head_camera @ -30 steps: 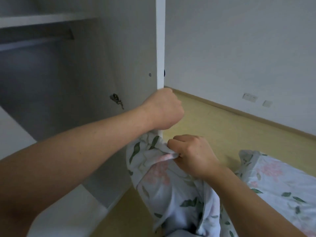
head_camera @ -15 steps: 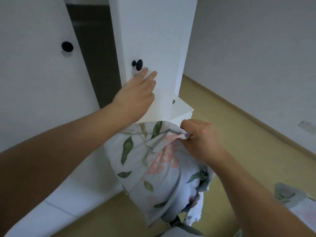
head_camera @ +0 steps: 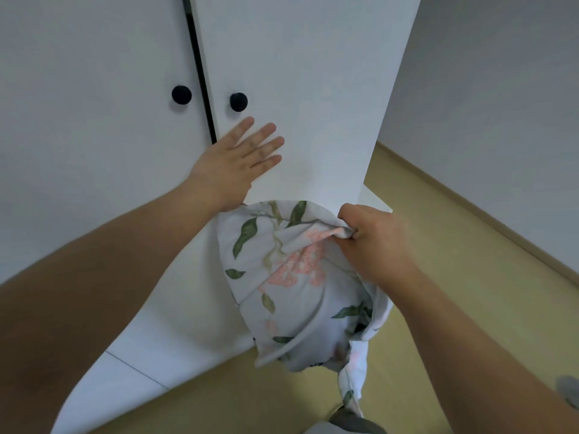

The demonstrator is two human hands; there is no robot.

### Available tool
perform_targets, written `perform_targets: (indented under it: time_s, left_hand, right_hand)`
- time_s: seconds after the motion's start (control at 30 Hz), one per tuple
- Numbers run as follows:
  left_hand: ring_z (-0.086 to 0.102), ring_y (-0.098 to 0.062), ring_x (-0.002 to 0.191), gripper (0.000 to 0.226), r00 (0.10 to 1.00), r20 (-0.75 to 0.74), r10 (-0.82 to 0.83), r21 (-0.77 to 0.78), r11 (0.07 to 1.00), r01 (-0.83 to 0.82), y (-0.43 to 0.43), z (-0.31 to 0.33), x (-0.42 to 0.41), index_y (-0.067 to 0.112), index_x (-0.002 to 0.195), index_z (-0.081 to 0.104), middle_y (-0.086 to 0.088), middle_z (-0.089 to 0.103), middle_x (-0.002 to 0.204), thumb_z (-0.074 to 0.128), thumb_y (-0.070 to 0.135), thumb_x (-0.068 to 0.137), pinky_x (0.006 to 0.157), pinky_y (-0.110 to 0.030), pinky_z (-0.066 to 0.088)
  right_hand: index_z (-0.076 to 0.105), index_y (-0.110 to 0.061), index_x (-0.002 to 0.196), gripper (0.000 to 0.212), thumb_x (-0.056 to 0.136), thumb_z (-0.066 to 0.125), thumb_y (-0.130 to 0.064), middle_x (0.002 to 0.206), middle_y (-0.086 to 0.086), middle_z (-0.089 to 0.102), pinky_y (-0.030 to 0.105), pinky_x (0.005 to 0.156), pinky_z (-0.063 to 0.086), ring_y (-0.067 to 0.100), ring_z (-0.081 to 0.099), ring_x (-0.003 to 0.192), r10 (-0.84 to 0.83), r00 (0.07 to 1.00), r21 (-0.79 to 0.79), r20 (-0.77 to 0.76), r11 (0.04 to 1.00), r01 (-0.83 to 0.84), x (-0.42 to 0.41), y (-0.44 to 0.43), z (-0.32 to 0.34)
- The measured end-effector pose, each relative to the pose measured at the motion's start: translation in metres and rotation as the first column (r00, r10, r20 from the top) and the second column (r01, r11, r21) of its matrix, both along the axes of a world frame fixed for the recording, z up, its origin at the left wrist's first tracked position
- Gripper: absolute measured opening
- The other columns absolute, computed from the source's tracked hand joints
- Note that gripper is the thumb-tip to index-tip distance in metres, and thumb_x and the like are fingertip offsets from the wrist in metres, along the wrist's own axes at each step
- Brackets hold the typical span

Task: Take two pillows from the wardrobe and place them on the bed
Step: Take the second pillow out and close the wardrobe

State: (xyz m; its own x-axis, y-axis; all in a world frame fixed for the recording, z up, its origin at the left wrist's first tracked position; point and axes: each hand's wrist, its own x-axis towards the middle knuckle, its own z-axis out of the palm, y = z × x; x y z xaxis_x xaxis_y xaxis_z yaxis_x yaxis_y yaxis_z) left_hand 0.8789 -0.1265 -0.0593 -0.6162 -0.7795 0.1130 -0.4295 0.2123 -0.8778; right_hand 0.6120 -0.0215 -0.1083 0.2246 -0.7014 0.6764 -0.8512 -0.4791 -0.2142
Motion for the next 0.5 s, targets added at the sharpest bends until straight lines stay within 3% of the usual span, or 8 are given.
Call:
perform_targets:
  time_s: [0.2, 0.33, 0.4, 0.43, 0.47, 0.5]
  left_hand:
    - [-0.034, -0.035, 0.145, 0.071, 0.998, -0.054, 0.031, 0.042, 0.999, -0.029, -0.022, -0.002, 0.009, 0.019, 0.154, -0.023, -0.008, -0.035, 0.159, 0.019, 0.035, 0.099, 0.117, -0.06, -0.013]
    - [-0.035, -0.037, 0.144, 0.076, 0.98, -0.155, 0.124, 0.117, 0.987, -0.107, -0.021, -0.005, -0.001, 0.02, 0.156, -0.019, -0.009, -0.035, 0.16, 0.027, 0.035, 0.098, 0.116, -0.064, -0.014]
    - [-0.024, -0.043, 0.148, 0.066, 0.965, -0.233, 0.119, 0.154, 0.984, -0.084, -0.014, -0.008, -0.021, 0.019, 0.156, 0.02, -0.016, -0.01, 0.166, 0.037, 0.032, 0.094, 0.114, -0.069, -0.014]
    - [-0.008, -0.045, 0.151, 0.051, 0.957, -0.276, 0.086, 0.192, 0.981, -0.033, -0.012, -0.013, -0.032, 0.016, 0.141, 0.045, -0.02, 0.017, 0.163, 0.042, 0.026, 0.091, 0.114, -0.069, -0.013]
    - [0.014, -0.043, 0.149, 0.038, 0.948, -0.316, 0.04, 0.253, 0.966, 0.044, -0.011, -0.017, -0.043, 0.013, 0.123, 0.06, -0.021, 0.045, 0.146, 0.047, 0.019, 0.087, 0.117, -0.066, -0.006]
    - [0.035, -0.04, 0.14, 0.029, 0.937, -0.349, 0.01, 0.345, 0.931, 0.119, -0.014, -0.023, -0.052, 0.013, 0.108, 0.067, -0.016, 0.061, 0.125, 0.051, 0.014, 0.083, 0.119, -0.061, 0.007]
  right_hand:
    - [0.046, -0.011, 0.063, 0.052, 0.097, 0.045, -0.05, 0.056, -0.007, 0.033, 0.032, 0.038, 0.033, 0.023, 0.038, 0.045, -0.012, 1.0, -0.066, 0.019, 0.998, 0.014, -0.014, -0.024, -0.006]
    - [0.051, -0.009, 0.062, 0.03, 0.087, 0.055, -0.025, 0.055, 0.002, 0.045, 0.032, 0.035, 0.036, 0.024, 0.041, 0.048, -0.103, 0.995, -0.154, -0.008, 0.983, 0.101, -0.035, -0.039, -0.011]
    - [0.053, -0.009, 0.061, 0.018, 0.078, 0.057, -0.014, 0.056, 0.004, 0.047, 0.032, 0.035, 0.037, 0.026, 0.043, 0.048, -0.13, 0.991, -0.193, -0.028, 0.974, 0.122, -0.046, -0.048, -0.016]
    - [0.053, -0.009, 0.061, 0.017, 0.077, 0.057, -0.013, 0.056, 0.005, 0.048, 0.032, 0.035, 0.037, 0.027, 0.044, 0.048, -0.138, 0.99, -0.191, -0.016, 0.973, 0.132, -0.051, -0.052, -0.02]
    - [0.053, -0.009, 0.062, 0.018, 0.079, 0.056, -0.014, 0.057, 0.005, 0.049, 0.033, 0.036, 0.037, 0.026, 0.045, 0.048, -0.147, 0.989, -0.177, 0.008, 0.973, 0.146, -0.058, -0.057, -0.024]
    - [0.054, -0.009, 0.062, 0.02, 0.081, 0.058, -0.015, 0.057, 0.004, 0.05, 0.034, 0.036, 0.038, 0.026, 0.045, 0.048, -0.158, 0.987, -0.158, 0.035, 0.974, 0.161, -0.066, -0.062, -0.027]
